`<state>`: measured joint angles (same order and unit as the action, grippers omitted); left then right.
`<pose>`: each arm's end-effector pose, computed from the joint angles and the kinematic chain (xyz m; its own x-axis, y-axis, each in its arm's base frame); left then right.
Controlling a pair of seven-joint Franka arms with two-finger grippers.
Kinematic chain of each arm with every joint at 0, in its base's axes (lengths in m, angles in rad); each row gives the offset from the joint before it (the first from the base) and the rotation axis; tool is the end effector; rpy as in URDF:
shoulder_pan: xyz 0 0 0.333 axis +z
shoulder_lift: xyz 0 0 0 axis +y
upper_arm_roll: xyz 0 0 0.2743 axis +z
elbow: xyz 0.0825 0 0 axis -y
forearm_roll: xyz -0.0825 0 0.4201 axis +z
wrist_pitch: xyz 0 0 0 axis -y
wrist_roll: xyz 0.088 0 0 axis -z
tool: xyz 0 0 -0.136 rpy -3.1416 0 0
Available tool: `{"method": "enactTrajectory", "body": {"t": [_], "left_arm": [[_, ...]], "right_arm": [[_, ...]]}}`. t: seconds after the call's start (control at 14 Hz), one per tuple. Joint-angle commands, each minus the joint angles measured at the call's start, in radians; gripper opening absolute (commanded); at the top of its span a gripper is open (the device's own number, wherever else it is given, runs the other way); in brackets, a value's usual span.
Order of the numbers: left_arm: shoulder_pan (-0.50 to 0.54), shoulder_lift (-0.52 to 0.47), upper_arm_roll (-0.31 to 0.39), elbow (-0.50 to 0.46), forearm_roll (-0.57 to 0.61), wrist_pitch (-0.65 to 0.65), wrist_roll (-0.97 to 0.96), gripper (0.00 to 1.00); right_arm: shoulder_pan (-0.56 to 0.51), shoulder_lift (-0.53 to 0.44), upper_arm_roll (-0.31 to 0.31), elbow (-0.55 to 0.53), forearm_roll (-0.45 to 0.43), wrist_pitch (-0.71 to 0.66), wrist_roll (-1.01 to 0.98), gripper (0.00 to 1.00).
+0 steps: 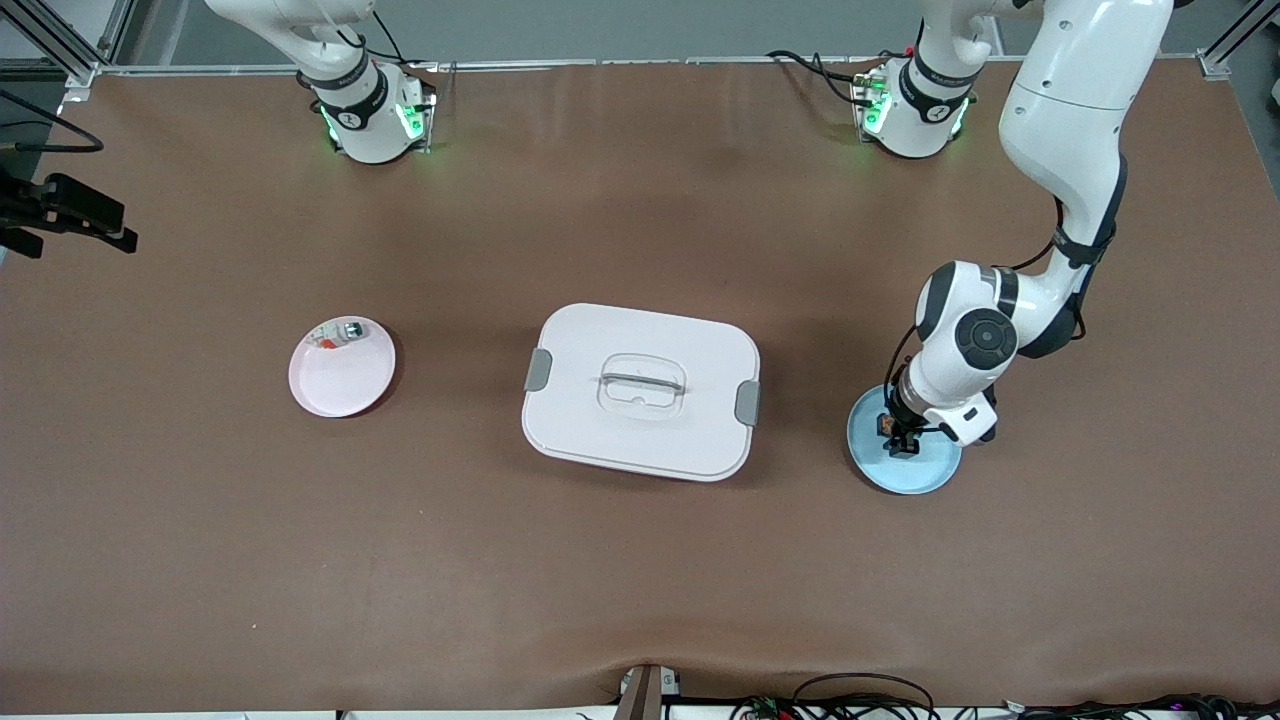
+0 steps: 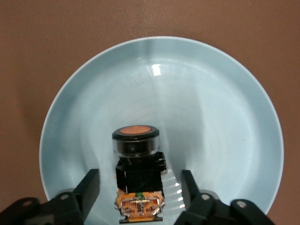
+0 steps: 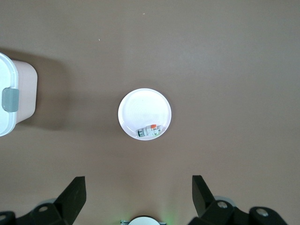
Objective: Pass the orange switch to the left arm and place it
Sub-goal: 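Open the left gripper to set the switch on the plate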
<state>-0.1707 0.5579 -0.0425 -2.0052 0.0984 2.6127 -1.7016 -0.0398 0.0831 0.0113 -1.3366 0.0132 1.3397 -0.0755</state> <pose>0.5944 -0.1311 0.0842 0.1577 0.9872 0.0246 0.9859 -0.1589 0.0533 0.5845 -0.0149 0.6017 0.9956 0.0501 -0.0786 0.0487 -0.9986 -0.0200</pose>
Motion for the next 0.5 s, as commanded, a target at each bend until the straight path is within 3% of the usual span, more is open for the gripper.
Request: {"method": "enactTrajectory", "body": {"t": [0.0,0.43], "left_arm": [[0.003,0.013,0.0,0.017,0.034,0.01,-0.032,1.0],[0.0,0.01,0.0,0.017,0.034,0.01,-0.036,1.0]], "right_arm": [[-0.011,-0.026,0.007,-0.027,0.01,0.015,-0.015,1.0],[-0.014,-0.029,0.009,-0.027,0.014,0.018,0.04,1.0]]}}
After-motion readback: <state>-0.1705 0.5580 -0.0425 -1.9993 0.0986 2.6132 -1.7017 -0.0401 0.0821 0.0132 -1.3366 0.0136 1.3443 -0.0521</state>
